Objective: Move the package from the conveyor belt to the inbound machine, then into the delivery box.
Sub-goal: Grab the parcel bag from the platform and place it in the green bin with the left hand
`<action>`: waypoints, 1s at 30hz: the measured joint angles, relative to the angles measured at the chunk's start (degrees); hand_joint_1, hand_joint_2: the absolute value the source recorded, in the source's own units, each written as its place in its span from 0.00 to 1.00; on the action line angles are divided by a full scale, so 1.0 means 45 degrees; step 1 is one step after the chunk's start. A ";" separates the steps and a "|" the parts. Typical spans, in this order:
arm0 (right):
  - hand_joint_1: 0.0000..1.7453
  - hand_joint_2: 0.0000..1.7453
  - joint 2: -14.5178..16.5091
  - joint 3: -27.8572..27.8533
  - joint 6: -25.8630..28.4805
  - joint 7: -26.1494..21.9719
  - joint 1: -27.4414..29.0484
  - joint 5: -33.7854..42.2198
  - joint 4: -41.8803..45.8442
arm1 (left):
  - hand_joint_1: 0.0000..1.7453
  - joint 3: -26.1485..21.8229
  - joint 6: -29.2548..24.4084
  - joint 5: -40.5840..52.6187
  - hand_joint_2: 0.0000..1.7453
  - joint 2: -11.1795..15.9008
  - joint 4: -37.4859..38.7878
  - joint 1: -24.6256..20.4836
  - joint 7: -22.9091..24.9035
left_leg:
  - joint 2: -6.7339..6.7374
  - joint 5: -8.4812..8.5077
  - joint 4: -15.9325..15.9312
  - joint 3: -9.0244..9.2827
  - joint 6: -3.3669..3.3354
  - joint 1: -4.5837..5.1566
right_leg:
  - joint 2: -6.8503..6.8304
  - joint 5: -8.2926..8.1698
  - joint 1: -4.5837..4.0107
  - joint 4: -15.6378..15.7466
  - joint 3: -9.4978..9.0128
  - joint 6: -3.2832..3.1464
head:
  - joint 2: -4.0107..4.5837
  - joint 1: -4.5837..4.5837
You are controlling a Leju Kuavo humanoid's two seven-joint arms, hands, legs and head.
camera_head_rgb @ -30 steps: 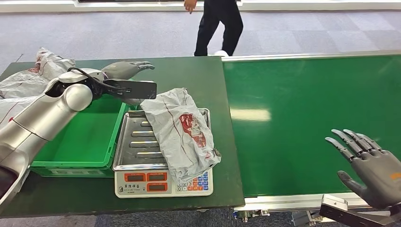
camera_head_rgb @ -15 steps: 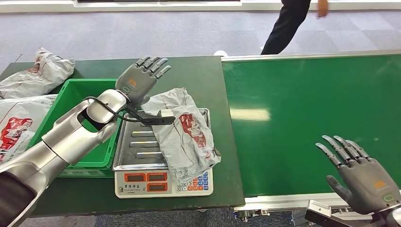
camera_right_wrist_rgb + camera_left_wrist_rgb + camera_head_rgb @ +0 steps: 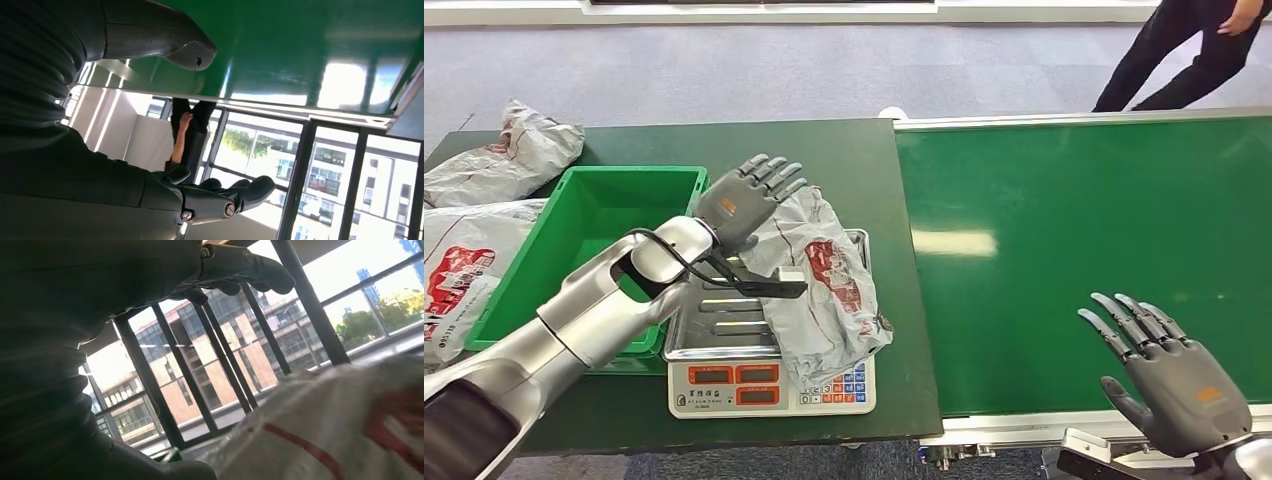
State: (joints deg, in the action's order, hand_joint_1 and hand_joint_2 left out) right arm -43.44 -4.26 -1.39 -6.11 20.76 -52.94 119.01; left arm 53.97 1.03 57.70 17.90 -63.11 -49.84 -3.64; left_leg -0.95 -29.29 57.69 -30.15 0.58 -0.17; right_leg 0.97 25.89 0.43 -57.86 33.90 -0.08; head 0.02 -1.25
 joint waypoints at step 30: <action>0.00 1.00 0.0918 0.1252 -0.0099 -0.0481 -0.2329 0.0586 -0.1059 | 1.00 0.1402 0.0675 -0.2631 1.00 -0.3887 0.6566 0.0009 -0.3088 | -0.0107 -0.0122 -0.0021 0.0310 -0.0149 0.0082 | -0.0143 0.0168 0.0082 0.0013 -0.0494 0.0154 | 0.0000 -0.0001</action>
State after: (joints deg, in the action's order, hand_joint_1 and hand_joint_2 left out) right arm -39.30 1.38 -1.84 -8.28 10.28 -50.30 114.24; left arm 60.28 4.07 45.86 0.41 -33.56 -49.80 -17.53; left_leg -1.43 -29.84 57.59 -28.75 -0.09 0.20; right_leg 0.32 26.65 0.80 -57.81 31.67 0.61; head 0.02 -1.26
